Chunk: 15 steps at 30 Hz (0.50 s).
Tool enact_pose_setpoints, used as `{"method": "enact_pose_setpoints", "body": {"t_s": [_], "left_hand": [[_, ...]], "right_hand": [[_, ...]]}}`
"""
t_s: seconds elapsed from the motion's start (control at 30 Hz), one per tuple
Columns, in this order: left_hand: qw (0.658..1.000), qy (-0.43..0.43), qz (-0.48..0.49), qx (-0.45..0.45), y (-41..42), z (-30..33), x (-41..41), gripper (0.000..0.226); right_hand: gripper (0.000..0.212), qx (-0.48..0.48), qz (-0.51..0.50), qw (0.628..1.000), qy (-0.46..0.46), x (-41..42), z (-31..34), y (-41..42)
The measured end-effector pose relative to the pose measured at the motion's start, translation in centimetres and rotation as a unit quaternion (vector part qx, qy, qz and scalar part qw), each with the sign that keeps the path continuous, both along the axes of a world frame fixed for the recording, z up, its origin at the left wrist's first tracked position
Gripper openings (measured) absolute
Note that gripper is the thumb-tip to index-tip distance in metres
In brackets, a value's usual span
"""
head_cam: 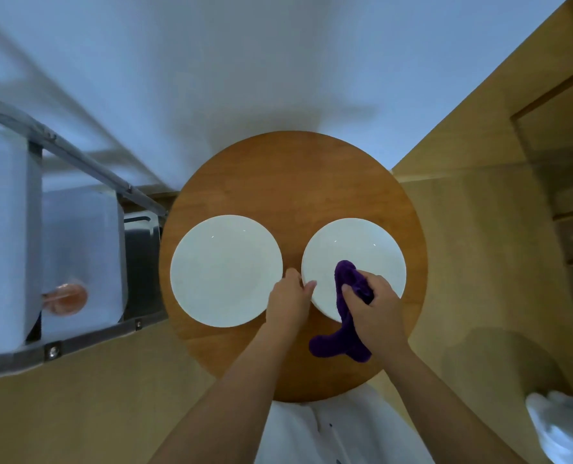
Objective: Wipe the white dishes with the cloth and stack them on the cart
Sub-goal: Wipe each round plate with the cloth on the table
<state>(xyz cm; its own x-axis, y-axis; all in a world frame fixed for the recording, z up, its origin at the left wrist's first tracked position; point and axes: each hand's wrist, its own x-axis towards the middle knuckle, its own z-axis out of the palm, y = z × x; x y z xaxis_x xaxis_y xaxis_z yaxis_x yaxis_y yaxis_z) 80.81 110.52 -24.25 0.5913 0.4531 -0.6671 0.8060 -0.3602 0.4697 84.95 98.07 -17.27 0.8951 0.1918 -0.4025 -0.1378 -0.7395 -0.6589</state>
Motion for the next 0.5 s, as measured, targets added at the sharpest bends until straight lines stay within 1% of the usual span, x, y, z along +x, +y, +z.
{"method": "enact_pose_setpoints", "body": {"t_s": [0.1, 0.27, 0.33, 0.43, 0.5], "left_hand": [[0.998, 0.065, -0.018, 0.019, -0.5, -0.8, 2.1, 0.041], [0.988, 0.104, -0.108, 0.044, -0.3, -1.7, 3.5, 0.028], [0.984, 0.110, -0.126, 0.061, -0.4, -1.5, 3.7, 0.026], [0.986, 0.113, -0.109, 0.062, -0.2, -0.9, 3.8, 0.026], [0.994, 0.079, -0.063, 0.041, 0.0, -0.8, 3.4, 0.027]], "right_hand": [[0.030, -0.001, -0.012, 1.000, -0.001, 1.2, 0.0, -1.7], [0.026, 0.010, -0.022, 1.000, -0.001, 2.4, 0.0, -3.8], [0.024, 0.014, -0.023, 1.000, 0.008, 2.6, -0.1, -4.3], [0.023, 0.020, -0.028, 0.999, 0.019, 2.8, -0.2, -4.8], [0.025, 0.023, -0.031, 0.999, 0.029, 2.9, -0.3, -5.0]]}}
